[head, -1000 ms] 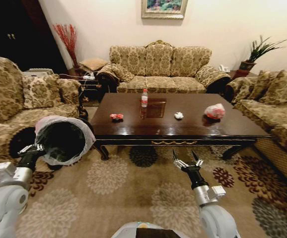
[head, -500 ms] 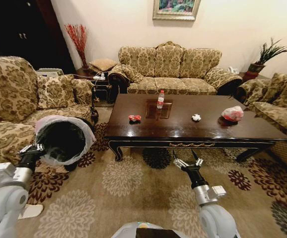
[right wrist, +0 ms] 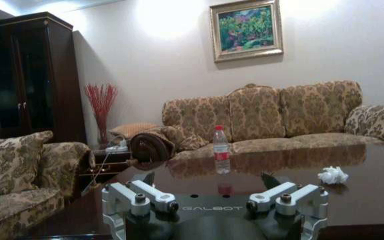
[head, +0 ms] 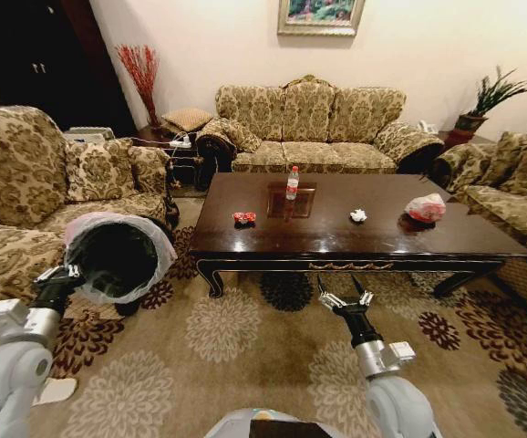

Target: Move to the front of the table and place the trash on the table into the trash bin.

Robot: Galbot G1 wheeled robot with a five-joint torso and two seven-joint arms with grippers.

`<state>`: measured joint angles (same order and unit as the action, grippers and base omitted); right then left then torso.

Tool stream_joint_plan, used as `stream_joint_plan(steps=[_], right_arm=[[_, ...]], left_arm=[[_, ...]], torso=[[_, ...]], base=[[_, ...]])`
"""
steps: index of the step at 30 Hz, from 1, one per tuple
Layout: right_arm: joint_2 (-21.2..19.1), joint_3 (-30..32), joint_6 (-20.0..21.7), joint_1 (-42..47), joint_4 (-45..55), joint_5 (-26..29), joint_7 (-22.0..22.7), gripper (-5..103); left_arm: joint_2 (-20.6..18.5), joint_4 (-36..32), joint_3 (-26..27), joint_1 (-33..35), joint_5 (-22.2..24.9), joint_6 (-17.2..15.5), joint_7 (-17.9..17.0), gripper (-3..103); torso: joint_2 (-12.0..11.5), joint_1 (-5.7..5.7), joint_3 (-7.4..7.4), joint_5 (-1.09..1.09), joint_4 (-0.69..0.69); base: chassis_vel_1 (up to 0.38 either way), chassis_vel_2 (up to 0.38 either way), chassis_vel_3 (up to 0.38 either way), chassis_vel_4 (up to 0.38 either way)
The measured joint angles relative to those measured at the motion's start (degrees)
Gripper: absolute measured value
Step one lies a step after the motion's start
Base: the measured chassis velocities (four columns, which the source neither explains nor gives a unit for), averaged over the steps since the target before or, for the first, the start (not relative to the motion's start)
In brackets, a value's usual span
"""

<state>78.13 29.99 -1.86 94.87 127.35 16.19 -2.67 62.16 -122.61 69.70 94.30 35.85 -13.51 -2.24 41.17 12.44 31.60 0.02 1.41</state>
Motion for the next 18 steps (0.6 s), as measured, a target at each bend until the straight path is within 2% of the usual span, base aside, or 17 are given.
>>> stream_joint_plan(steps=[18], right_arm=[[0.00, 0.00, 0.00, 0.00, 0.00, -0.01, 0.01, 100]], left_arm=[[0.00, 0.04, 0.00, 0.00, 0.00, 0.00, -0.03, 1]], torso=[[0.00, 0.00, 0.00, -0.02, 0.01]], base=[[0.000, 0.000, 0.000, 0.000]])
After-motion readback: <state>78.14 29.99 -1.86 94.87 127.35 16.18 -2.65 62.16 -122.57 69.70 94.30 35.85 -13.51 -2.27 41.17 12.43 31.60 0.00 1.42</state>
